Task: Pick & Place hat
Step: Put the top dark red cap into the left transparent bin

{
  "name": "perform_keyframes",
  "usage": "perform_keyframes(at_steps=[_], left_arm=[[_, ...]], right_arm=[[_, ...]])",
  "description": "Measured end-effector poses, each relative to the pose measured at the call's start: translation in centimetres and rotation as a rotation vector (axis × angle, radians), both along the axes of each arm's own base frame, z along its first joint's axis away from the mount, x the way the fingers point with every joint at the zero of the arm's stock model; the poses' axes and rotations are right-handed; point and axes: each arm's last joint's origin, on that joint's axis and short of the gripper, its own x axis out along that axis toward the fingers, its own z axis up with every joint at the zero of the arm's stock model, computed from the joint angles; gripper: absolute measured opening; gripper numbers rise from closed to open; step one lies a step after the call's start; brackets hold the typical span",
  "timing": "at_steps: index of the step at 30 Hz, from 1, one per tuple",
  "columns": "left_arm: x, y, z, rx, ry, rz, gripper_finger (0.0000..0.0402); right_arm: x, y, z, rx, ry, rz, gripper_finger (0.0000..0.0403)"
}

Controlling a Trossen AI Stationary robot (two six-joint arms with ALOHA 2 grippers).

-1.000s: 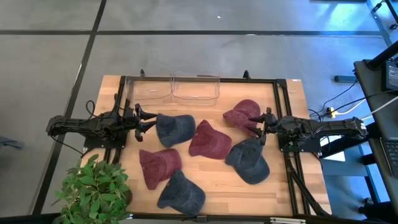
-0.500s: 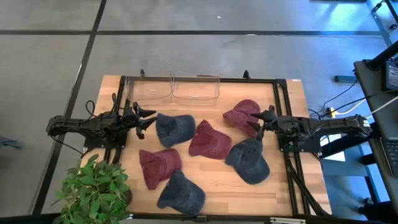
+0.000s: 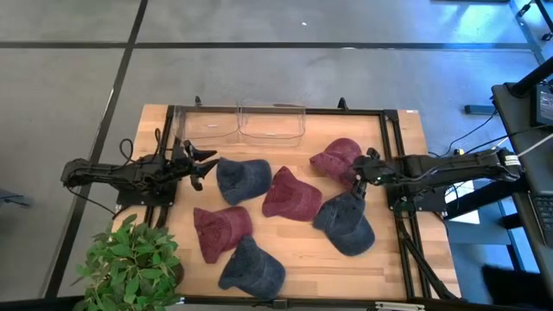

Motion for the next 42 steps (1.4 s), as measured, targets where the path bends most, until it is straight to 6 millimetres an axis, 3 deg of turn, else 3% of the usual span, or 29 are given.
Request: perform_keyframes(at_steps=[6,13,18,24,29,34,42], left_arm=[[1.2,0.0,1.3,0.044,0.094,0.004,0.0166],[4.3,-0.1,4.1,0.054,0.198,-0.001,0.0166],[7.3,-0.2,5.7,0.045,0.262,-0.023,0.0166],[10.9,0.1,7.1,-0.072,0.265,0.006,0.0166],[14.1,0.7,7.4,-0.147,0.276,0.018,0.0166],[17.4,1.2,8.1,-0.167,0.213,-0.027,0.0166],[21.3,2.0,10.1,-0.229,0.029,-0.071,0.0166]], right_arm=[[1.7,-0.6,-1.2,-0.065,0.055,-0.041,0.0220],[2.9,-1.4,-2.5,-0.040,0.108,-0.072,0.0208],[3.3,-1.9,-3.1,-0.035,0.124,-0.097,0.0147],[3.5,-2.4,-3.0,-0.036,0.102,-0.124,0.0027],[4.0,-2.8,-2.5,-0.035,0.018,-0.149,0.0019],[4.6,-3.1,0.6,-0.053,-0.102,-0.155,0.0009],[4.8,-3.5,9.5,-0.093,-0.421,-0.174,0.0008]])
